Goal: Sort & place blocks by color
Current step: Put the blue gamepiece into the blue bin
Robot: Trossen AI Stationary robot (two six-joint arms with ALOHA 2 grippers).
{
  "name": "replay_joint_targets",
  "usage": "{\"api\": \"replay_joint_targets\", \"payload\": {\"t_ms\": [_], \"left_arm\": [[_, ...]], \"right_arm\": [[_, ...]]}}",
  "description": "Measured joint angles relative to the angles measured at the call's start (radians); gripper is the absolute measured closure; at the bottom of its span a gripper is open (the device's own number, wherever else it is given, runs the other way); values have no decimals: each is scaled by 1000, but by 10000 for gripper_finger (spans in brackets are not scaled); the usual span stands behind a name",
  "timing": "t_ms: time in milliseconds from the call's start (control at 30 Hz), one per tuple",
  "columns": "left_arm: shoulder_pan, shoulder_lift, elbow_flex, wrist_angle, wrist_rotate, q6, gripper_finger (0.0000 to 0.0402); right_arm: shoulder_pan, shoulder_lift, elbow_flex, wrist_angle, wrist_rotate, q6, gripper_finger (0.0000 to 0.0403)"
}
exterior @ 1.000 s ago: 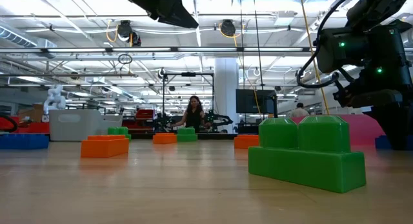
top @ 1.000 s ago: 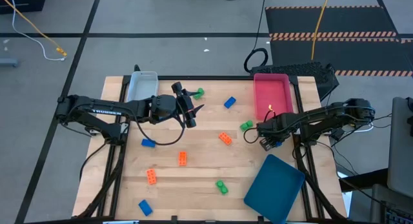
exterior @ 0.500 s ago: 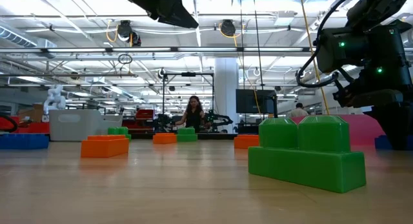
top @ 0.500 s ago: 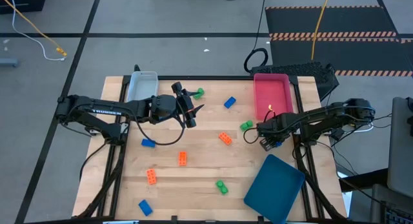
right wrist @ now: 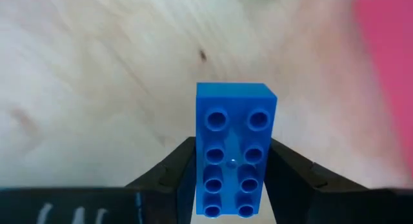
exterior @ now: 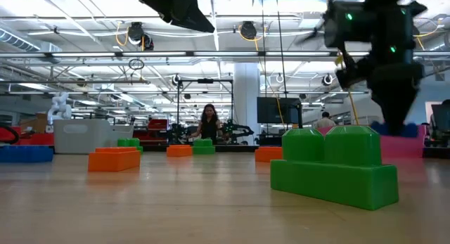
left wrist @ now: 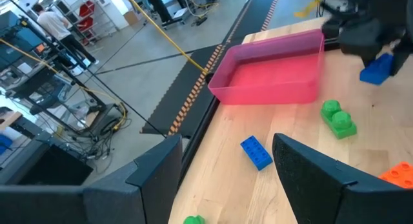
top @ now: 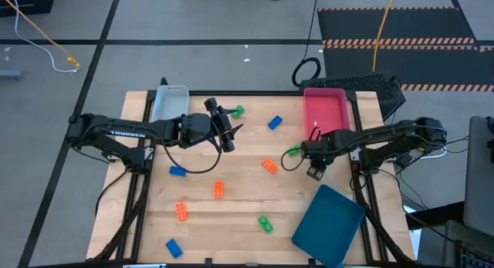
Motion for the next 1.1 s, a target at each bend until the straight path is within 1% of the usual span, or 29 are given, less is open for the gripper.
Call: {"api": "replay_joint_targets", "payload": {"t_ms": [67, 200, 267, 367, 467, 533, 633, 733, 833, 967, 1100], "left_arm": [[0, 0, 0, -1, -1, -3, 158], [0, 0, 0, -3, -1, -12, 158], [0, 0, 0, -7, -1, -24, 158], [0, 0, 0, -30, -1, -39, 158], [0, 0, 0, -35, -2, -47, 158], [0, 0, 0, -41, -2, -48, 158], [0, 0, 0, -41, -2, -54, 158], [-1, 0, 0, -41, -3, -61, 158], [0, 0, 0, -41, -3, -71, 158], [0, 0, 0, -41, -4, -73, 158], [0, 0, 0, -40, -3, -79, 158]], "right_arm": [[14, 0, 77, -80, -1, -21, 267], [79, 0, 219, -217, -6, -66, 267], [120, 0, 289, -277, -43, -63, 267], [200, -1, 380, -308, -114, 19, 267], [294, -1, 435, -296, -181, 168, 267], [361, -2, 438, -287, -216, 281, 267], [465, 1, 413, -291, -222, 429, 262], [550, -1, 364, -276, -214, 542, 255], [604, 0, 294, -240, -211, 640, 255], [641, 0, 218, -182, -212, 682, 257], [642, -1, 162, -132, -212, 683, 236]]}}
